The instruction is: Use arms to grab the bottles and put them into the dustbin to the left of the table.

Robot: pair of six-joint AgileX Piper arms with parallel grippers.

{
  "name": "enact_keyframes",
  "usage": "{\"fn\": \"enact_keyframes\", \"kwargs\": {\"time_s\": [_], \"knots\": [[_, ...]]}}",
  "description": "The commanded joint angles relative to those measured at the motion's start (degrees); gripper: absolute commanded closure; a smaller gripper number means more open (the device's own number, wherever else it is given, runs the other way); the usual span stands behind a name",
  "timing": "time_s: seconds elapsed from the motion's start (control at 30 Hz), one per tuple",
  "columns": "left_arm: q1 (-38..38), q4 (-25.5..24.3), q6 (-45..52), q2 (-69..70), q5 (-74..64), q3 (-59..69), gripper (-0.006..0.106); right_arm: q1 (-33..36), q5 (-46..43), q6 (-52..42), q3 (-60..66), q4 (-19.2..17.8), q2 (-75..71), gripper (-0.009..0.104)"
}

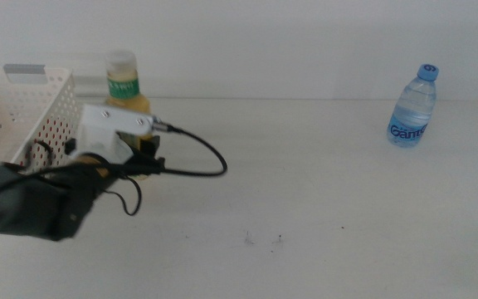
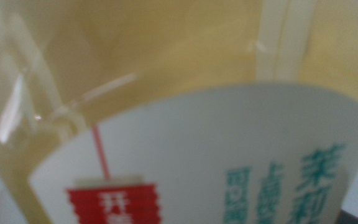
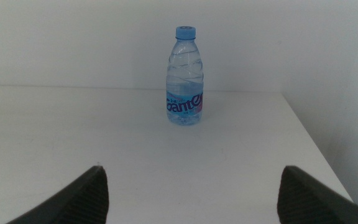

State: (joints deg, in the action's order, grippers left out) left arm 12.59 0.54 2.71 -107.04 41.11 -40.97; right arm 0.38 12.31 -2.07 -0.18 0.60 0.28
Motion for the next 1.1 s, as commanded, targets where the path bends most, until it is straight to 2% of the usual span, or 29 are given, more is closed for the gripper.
{"fn": "enact_keyframes", "kwargs": {"time_s": [0.0,0.2,0.3,0.37,0.43,0.67,0.8,1.07], "knots": [[0.1,0.1,-2.7,9.2,-4.3,0.5,0.102,-0.4,-0.7,-0.3,0.2,-0.6,-0.3,0.023],[0.1,0.1,-3.2,26.3,-34.0,-5.0,0.102,-0.4,-0.7,-0.3,0.2,-0.6,-0.3,0.023],[-4.2,6.7,0.4,29.6,-55.7,-14.5,0.102,-0.4,-0.7,-0.3,0.2,-0.6,-0.3,0.023],[-9.2,10.5,7.9,29.3,-68.9,-23.1,0.102,-0.4,-0.7,-0.3,0.2,-0.6,-0.3,0.023],[-13.4,11.4,13.6,27.7,-79.2,-31.6,0.102,-0.4,-0.7,-0.3,0.2,-0.6,-0.3,0.023],[-26.1,11.5,19.7,17.4,-108.6,-55.5,0.102,-0.4,-0.7,-0.3,0.2,-0.6,-0.3,0.023],[-31.1,11.5,22.5,10.8,-111.1,-62.2,0.102,-0.4,-0.7,-0.3,0.2,-0.6,-0.3,0.023],[-36.6,11.1,23.0,1.8,-111.1,-61.1,0.102,-0.4,-0.7,-0.3,0.2,-0.6,-0.3,0.023]]}}
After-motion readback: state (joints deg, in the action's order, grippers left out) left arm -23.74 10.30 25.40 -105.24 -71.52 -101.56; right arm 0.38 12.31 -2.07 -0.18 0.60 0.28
